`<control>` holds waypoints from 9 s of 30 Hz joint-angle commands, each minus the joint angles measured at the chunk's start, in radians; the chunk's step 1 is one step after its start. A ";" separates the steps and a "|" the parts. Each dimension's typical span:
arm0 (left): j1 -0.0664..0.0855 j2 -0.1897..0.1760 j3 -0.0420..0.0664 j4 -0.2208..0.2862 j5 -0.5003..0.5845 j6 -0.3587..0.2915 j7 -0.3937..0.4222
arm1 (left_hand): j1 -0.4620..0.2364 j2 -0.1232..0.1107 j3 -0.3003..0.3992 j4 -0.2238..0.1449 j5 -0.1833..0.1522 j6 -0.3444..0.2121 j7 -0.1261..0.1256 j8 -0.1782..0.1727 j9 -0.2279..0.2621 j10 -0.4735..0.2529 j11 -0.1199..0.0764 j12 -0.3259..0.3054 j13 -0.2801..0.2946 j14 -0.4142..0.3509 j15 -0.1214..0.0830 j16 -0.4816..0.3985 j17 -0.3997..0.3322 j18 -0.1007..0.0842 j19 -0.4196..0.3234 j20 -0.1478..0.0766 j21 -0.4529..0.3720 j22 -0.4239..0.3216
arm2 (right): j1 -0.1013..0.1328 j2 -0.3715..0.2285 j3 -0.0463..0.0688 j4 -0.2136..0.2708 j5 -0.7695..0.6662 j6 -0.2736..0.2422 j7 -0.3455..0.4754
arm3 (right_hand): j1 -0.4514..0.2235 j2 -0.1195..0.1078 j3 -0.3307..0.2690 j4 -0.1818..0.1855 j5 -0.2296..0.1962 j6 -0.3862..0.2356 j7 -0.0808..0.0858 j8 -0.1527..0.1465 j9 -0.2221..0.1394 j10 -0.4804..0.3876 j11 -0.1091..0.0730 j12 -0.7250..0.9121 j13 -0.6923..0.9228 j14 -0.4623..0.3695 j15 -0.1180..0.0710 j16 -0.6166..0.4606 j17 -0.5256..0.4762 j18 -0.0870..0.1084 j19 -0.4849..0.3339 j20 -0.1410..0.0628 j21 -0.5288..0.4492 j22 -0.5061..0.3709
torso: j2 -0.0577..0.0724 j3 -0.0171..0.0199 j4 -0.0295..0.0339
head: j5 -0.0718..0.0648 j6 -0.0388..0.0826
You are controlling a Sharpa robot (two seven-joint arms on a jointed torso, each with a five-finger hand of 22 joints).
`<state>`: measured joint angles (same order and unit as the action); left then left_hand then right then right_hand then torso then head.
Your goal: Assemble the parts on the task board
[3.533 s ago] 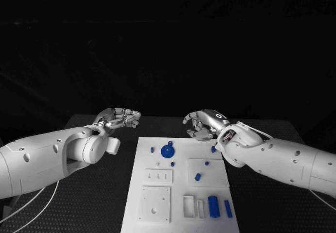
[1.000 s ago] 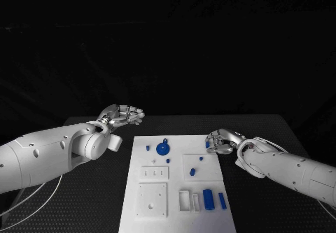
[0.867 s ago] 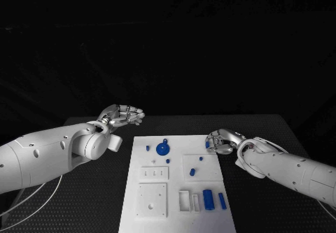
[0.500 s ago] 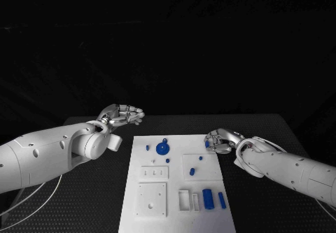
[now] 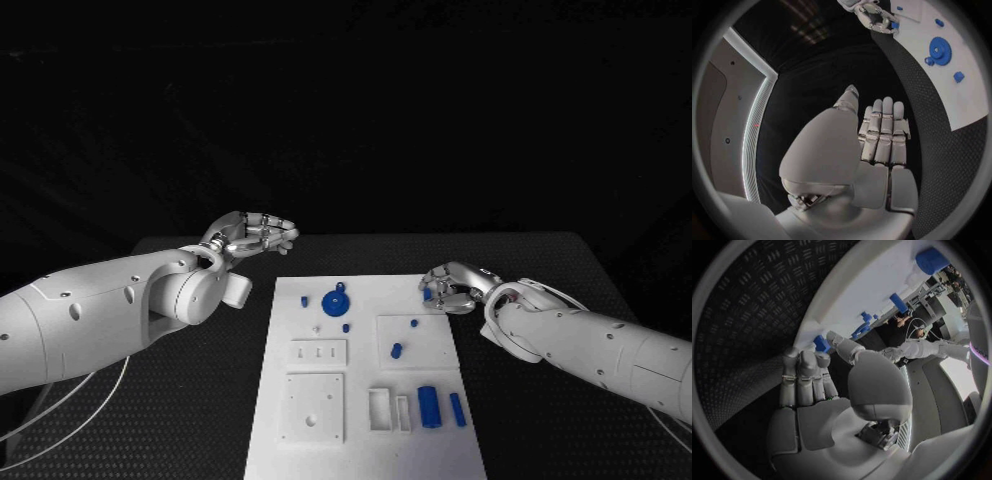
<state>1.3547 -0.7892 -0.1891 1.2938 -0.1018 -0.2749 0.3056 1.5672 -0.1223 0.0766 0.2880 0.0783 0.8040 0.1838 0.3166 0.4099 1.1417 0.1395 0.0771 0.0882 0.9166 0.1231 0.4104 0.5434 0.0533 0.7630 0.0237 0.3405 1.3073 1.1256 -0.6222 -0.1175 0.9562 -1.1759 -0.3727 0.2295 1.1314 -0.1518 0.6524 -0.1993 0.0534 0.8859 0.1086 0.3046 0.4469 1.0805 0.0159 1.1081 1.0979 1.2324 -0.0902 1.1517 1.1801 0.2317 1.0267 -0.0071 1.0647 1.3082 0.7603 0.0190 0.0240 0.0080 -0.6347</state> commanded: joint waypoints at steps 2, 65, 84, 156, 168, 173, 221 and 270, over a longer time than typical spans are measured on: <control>0.001 0.002 0.001 0.002 -0.004 0.012 0.004 | -0.002 0.006 -0.005 0.003 0.006 -0.003 0.006 -0.004 -0.001 -0.004 0.003 -0.005 -0.002 0.005 0.000 -0.005 0.001 0.015 0.001 -0.001 -0.006 0.013 | -0.001 0.001 0.000 -0.001 0.001 0.012 0.003 | -0.001 0.008 0.008 0.000 -0.003 0.061 0.015 0.006 0.002 -0.008 -0.004 0.005 -0.001 0.004 -0.004 0.004 0.001 0.030 0.006 -0.001 0.004 0.010 | 0.000 0.0002 0.0005 | -0.001 -0.001; 0.001 0.001 0.001 0.000 -0.002 0.013 0.004 | -0.003 0.006 -0.003 0.002 0.006 -0.004 0.007 -0.005 -0.002 -0.006 0.004 -0.007 -0.002 0.004 0.000 -0.006 0.002 0.015 0.001 -0.001 -0.007 0.013 | -0.001 0.000 0.000 -0.001 0.007 0.002 0.002 | -0.012 0.034 0.062 -0.006 -0.005 0.158 -0.017 0.061 0.035 -0.004 -0.034 0.011 -0.003 0.007 -0.029 0.015 0.003 0.030 0.012 -0.010 0.017 0.012 | 0.000 0.0009 0.0000 | -0.001 -0.006; 0.001 -0.003 0.001 0.003 -0.020 0.038 -0.021 | -0.053 0.041 0.007 0.003 0.010 0.079 -0.031 0.035 0.018 0.091 -0.036 0.038 0.023 0.074 -0.032 0.045 0.027 0.012 0.043 -0.029 0.017 0.019 | 0.011 -0.039 0.008 0.088 -0.023 -0.071 -0.077 | -0.028 0.032 0.118 -0.032 -0.004 0.180 -0.032 0.094 0.093 0.018 -0.048 0.030 0.007 0.029 -0.042 0.032 0.004 0.030 0.035 -0.024 0.034 0.012 | 0.000 -0.0007 -0.0005 | -0.003 -0.007; 0.000 0.070 -0.007 0.149 -0.207 0.125 -0.468 | -0.450 0.026 0.063 0.003 -0.029 0.137 -0.053 0.010 0.019 0.153 -0.068 0.037 0.073 0.092 -0.061 0.103 0.087 0.015 0.046 -0.062 0.106 0.021 | 0.136 0.041 0.020 0.472 -0.287 0.055 -0.318 | -0.046 0.000 0.192 -0.029 0.000 0.187 -0.036 0.087 0.131 0.030 -0.051 0.027 0.004 0.036 -0.043 0.030 -0.004 0.030 0.047 -0.029 0.037 0.006 | -0.028 -0.0166 0.0006 | 0.025 0.008; 0.000 0.069 -0.007 0.154 -0.199 0.101 -0.460 | -0.390 0.048 0.059 0.001 -0.028 0.131 -0.048 0.005 0.016 0.151 -0.064 0.036 0.078 0.096 -0.063 0.111 0.094 0.015 0.045 -0.063 0.119 0.022 | 0.133 0.049 0.020 0.481 -0.285 0.064 -0.316 | -0.047 -0.001 0.194 -0.029 0.001 0.188 -0.036 0.086 0.132 0.031 -0.051 0.026 0.004 0.037 -0.043 0.030 -0.005 0.030 0.048 -0.029 0.037 0.006 | -0.028 -0.0172 0.0002 | 0.021 0.008; 0.000 0.066 -0.006 0.157 -0.199 0.104 -0.459 | -0.358 0.069 0.048 0.000 -0.027 0.137 -0.051 0.007 0.017 0.155 -0.066 0.039 0.082 0.100 -0.065 0.116 0.097 0.014 0.043 -0.064 0.125 0.021 | 0.131 0.053 0.020 0.485 -0.285 0.068 -0.316 | -0.047 -0.001 0.195 -0.029 0.002 0.188 -0.036 0.086 0.132 0.031 -0.051 0.026 0.004 0.037 -0.043 0.030 -0.005 0.030 0.048 -0.029 0.037 0.006 | -0.028 -0.0179 0.0003 | 0.022 0.006; 0.000 0.056 -0.006 0.161 -0.205 0.134 -0.484 | -0.199 0.086 0.057 0.005 -0.029 0.231 -0.087 0.036 0.039 0.237 -0.104 0.075 0.126 0.125 -0.096 0.220 0.147 -0.037 0.008 -0.094 0.156 0.017 | 0.121 0.055 0.020 0.475 -0.285 0.051 -0.327 | -0.049 -0.004 0.201 -0.030 0.006 0.191 -0.037 0.084 0.136 0.033 -0.052 0.026 0.003 0.039 -0.042 0.030 -0.006 0.030 0.049 -0.030 0.037 0.005 | -0.029 -0.0165 0.0004 | 0.018 -0.003; -0.004 0.056 -0.006 0.158 -0.207 0.179 -0.527 | -0.652 0.000 0.427 -0.433 0.344 0.212 -0.091 0.018 0.249 0.036 -0.107 0.398 0.269 -0.001 -0.079 0.420 0.096 -0.053 -0.115 -0.065 0.194 0.021 | 0.116 0.051 0.020 0.475 -0.282 0.026 -0.330 | -0.053 -0.009 0.211 -0.030 0.015 0.196 -0.038 0.081 0.141 0.037 -0.053 0.026 0.003 0.041 -0.043 0.031 -0.008 0.030 0.051 -0.030 0.038 0.005 | -0.028 -0.0168 0.0003 | 0.015 -0.012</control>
<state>1.3508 -0.7358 -0.1965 1.4502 -0.3065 -0.1002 -0.2273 0.9151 -0.1262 0.5055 -0.1413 0.4267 1.0093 0.0927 0.3388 0.6585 1.1846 0.0325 0.4718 0.3586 0.9217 0.0432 0.8255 0.6399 0.0074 0.6537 -0.0393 0.5306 1.3079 1.2427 -0.5709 -0.0974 1.4304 -1.4563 -0.3542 -0.1034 1.0805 -0.1666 0.8570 -0.2293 0.0640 0.9688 0.0304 0.3813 0.5751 1.1101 -0.0379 1.1335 1.1027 1.2720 -0.1267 1.1770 1.1740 0.2467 1.0734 -0.0359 1.0976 1.3078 0.7318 0.0020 0.0243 0.0227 -0.6464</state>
